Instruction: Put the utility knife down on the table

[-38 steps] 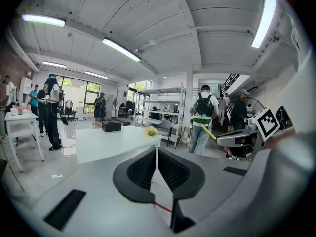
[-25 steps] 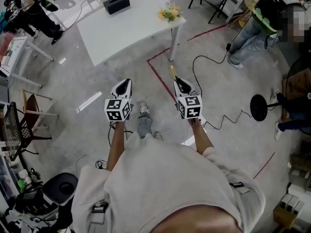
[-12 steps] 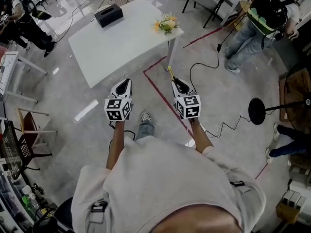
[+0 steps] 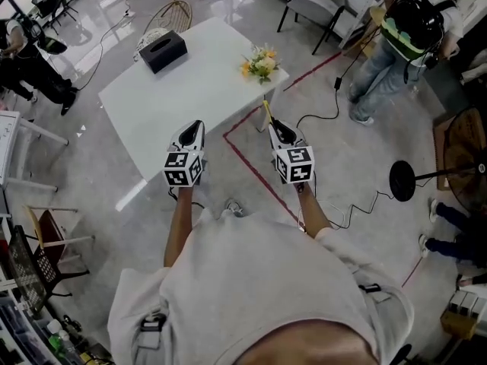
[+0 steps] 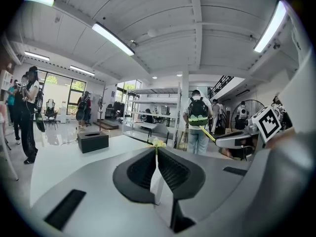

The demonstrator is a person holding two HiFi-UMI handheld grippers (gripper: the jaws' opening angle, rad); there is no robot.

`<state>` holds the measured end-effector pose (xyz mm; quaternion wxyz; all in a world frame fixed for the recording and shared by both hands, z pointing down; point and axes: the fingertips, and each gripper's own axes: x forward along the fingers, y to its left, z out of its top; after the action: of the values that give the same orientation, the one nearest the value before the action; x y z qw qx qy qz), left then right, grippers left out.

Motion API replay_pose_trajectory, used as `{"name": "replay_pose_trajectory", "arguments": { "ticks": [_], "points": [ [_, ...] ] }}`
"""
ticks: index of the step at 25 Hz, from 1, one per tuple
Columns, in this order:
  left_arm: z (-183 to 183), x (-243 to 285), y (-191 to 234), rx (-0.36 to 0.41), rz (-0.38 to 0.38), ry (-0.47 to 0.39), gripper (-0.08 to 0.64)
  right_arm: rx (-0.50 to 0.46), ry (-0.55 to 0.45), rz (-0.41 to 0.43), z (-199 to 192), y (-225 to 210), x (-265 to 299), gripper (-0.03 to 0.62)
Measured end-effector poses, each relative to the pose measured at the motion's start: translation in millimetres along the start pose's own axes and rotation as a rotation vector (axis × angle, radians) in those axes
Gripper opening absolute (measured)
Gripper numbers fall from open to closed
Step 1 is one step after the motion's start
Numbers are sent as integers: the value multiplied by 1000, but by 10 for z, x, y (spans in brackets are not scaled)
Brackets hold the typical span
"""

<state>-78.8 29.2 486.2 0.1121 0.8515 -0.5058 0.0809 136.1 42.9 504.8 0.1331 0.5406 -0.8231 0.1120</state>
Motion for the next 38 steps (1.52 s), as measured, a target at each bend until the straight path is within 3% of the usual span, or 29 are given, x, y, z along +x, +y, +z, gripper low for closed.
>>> {"name": "replay_pose_trajectory", "arguments": {
  "ticks": [13, 26, 38],
  "points": [
    [12, 550, 288, -16, -60, 21, 29, 17, 57, -41, -47, -155, 485, 83],
    [-100, 767, 627, -34, -17, 62, 29, 34, 102, 3, -159, -147, 936, 83],
    [254, 1431, 1166, -2, 30, 69, 29, 54, 89, 34, 153, -438, 1775, 83]
  ]
}}
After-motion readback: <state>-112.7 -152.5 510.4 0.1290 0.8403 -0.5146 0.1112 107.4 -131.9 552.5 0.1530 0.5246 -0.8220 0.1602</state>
